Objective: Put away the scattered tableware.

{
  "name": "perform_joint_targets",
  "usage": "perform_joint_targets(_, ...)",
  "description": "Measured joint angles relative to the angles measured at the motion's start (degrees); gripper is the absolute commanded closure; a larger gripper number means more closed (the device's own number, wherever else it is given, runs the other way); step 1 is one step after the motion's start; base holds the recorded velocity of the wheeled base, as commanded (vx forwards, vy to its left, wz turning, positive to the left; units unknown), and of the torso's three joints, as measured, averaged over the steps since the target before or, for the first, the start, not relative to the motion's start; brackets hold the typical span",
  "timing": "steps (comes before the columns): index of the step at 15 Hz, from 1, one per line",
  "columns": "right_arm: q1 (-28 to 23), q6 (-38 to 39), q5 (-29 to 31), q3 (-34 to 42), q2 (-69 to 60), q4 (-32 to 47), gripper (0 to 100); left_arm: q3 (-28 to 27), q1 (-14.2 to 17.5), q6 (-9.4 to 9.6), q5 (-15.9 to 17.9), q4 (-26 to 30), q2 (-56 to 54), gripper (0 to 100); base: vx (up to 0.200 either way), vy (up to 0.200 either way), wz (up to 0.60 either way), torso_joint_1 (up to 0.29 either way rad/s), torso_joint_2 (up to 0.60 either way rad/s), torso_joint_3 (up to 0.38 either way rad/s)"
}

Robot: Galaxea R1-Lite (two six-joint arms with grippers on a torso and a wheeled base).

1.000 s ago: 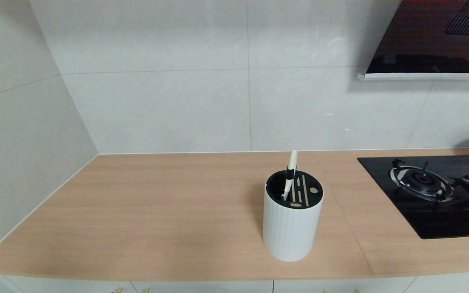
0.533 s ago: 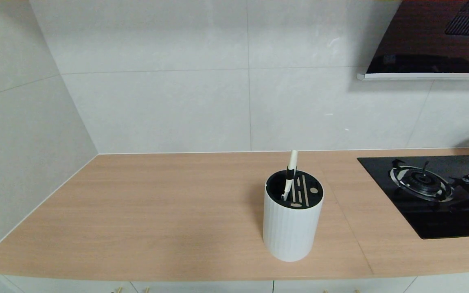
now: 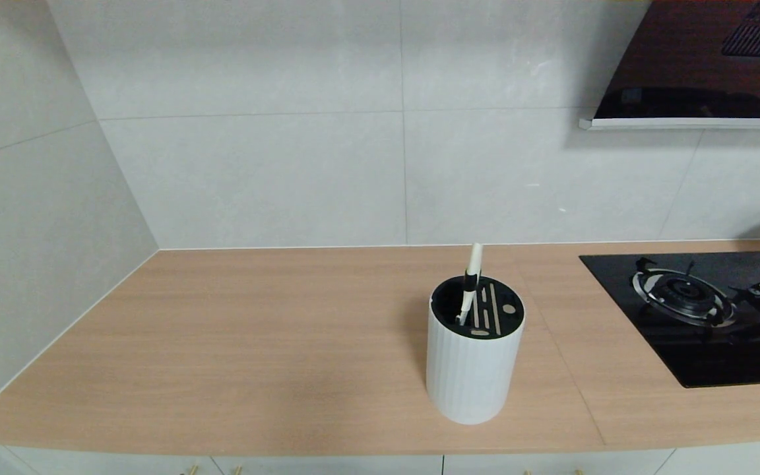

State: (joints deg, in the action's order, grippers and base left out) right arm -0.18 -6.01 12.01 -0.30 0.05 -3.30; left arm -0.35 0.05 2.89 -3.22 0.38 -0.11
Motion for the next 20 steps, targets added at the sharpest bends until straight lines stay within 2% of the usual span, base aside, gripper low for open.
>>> perform_joint_targets(2, 0.05, 0.02, -1.65, 0.1, -0.02, 0.2, 0, 0.15, 0.05, -0.11, 0.1, -0.2, -0.02, 0, 0.0, 0.0, 0.0, 0.0, 0.0, 0.0)
perform_joint_targets(3, 0.11, 0.33, -3.3, 0.15, -0.05, 0.51, 0, 0.22, 0.02, -0.98, 0.13, -0.22, -0.02, 0, 0.0, 0.0, 0.0, 0.0, 0.0, 0.0)
perform_joint_targets(4, 0.18, 1.19, -8.64, 0.15, -0.05, 0.79, 0, 0.22, 0.05, -3.0, 0.11, -0.38, -0.02, 0, 0.0, 0.0, 0.0, 0.0, 0.0, 0.0)
perform_joint_targets(5, 0.21, 1.94, -13.99, 0.12, -0.05, 1.12, 0, 0.26, 0.05, -3.67, 0.1, -0.4, -0.02, 0, 0.0, 0.0, 0.0, 0.0, 0.0, 0.0)
perform_joint_targets(6, 0.23, 1.89, -15.4, 0.1, -0.05, 1.3, 0, 0.26, 0.02, -3.71, 0.07, -0.43, -0.02, 0, 0.0, 0.0, 0.0, 0.0, 0.0, 0.0)
perform_joint_targets(9, 0.18, 2.07, -14.57, 0.04, 0.13, 1.34, 0, 0.26, 0.02, -3.75, 0.07, -0.45, -0.02, 0, 0.0, 0.0, 0.0, 0.0, 0.0, 0.0)
perform_joint_targets(11, 0.11, 7.42, -6.18, 0.04, 0.09, 0.84, 0, 0.26, 0.02, -3.78, 0.07, -0.45, -0.02, 0, 0.0, 0.0, 0.0, 0.0, 0.0, 0.0)
perform_joint_targets(13, 0.09, 9.68, -1.1, 0.15, 0.05, 0.88, 0, 0.26, 0.02, -3.78, 0.1, -0.45, -0.02, 0, 0.0, 0.0, 0.0, 0.0, 0.0, 0.0)
perform_joint_targets(14, 0.09, 9.29, -1.19, 0.2, 0.05, 1.04, 0, 0.26, 0.0, -3.75, 0.1, -0.45, -0.02, 0, 0.0, 0.0, 0.0, 0.0, 0.0, 0.0)
perform_joint_targets(16, 0.16, 6.11, -10.09, 0.2, 0.05, 2.9, 0, 0.26, 0.05, -3.75, 0.1, -0.45, -0.02, 0, 0.0, 0.0, 0.0, 0.0, 0.0, 0.0)
perform_joint_targets(17, 0.18, 4.49, -11.36, 0.2, 0.05, 3.08, 0, 0.26, 0.02, -3.75, 0.07, -0.45, -0.02, 0, 0.0, 0.0, 0.0, 0.0, 0.0, 0.0)
perform_joint_targets(20, 0.23, 6.56, -11.47, 0.2, 0.0, 3.23, 0, 0.26, 0.02, -3.75, 0.07, -0.45, -0.02, 0, 0.0, 0.0, 0.0, 0.0, 0.0, 0.0)
